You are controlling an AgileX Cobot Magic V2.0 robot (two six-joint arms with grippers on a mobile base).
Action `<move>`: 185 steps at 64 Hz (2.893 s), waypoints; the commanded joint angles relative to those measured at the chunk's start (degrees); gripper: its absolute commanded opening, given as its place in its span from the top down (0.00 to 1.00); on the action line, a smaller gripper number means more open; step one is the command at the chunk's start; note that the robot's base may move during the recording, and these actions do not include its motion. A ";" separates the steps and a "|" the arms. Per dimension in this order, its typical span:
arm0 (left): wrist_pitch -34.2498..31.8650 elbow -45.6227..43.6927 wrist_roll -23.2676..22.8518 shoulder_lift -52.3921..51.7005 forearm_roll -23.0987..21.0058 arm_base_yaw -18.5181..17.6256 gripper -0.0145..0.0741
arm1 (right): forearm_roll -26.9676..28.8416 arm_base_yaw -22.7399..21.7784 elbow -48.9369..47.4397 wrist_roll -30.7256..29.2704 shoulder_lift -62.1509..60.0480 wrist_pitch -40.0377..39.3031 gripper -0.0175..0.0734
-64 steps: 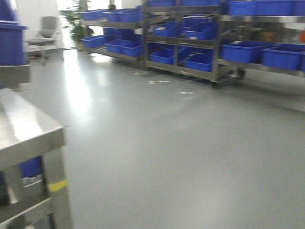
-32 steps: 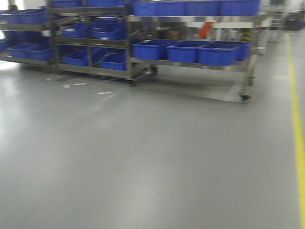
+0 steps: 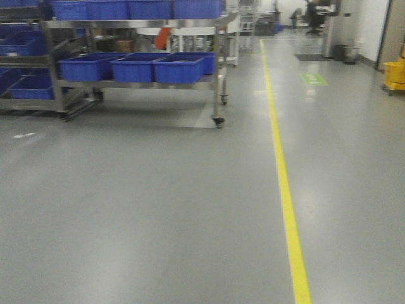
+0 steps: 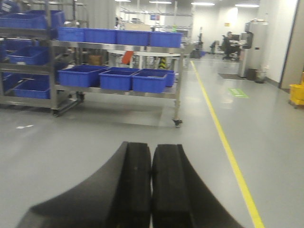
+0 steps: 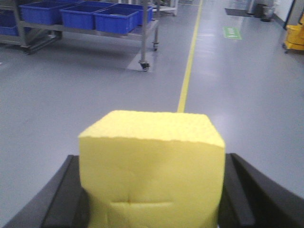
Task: Place yellow foam block on left shelf second layer
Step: 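Drive the base away from the table holding the cube, then turn and drive the base toward the shelf of blue bins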
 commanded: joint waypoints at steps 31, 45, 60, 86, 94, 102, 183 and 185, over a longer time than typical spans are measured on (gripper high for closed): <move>-5.03 1.40 -0.26 -0.97 -0.22 0.16 0.68 | -1.13 -0.28 -1.61 -0.44 0.66 -5.17 0.35; -5.03 1.40 -0.26 -0.97 -0.22 0.16 0.68 | -1.13 -0.28 -1.61 -0.44 0.66 -5.17 0.35; -5.03 1.40 -0.26 -0.97 -0.22 0.16 0.68 | -1.13 -0.28 -1.61 -0.44 0.66 -5.17 0.35; -5.03 1.40 -0.26 -0.97 -0.22 0.16 0.68 | -1.13 -0.28 -1.61 -0.44 0.66 -5.17 0.35; -5.03 1.40 -0.26 -0.97 -0.22 0.16 0.68 | -1.13 -0.28 -1.61 -0.44 0.66 -5.10 0.35; -5.03 1.40 -0.26 -0.97 -0.22 0.16 0.68 | -1.13 -0.28 -1.61 -0.44 0.66 -5.12 0.35; -5.03 1.40 -0.26 -0.88 -0.22 0.16 0.68 | -1.18 -0.23 -1.61 -0.44 0.74 -4.32 0.35; -5.03 1.40 -0.26 -0.88 -0.22 0.16 0.68 | -1.18 -0.23 -1.61 -0.44 0.74 -4.32 0.35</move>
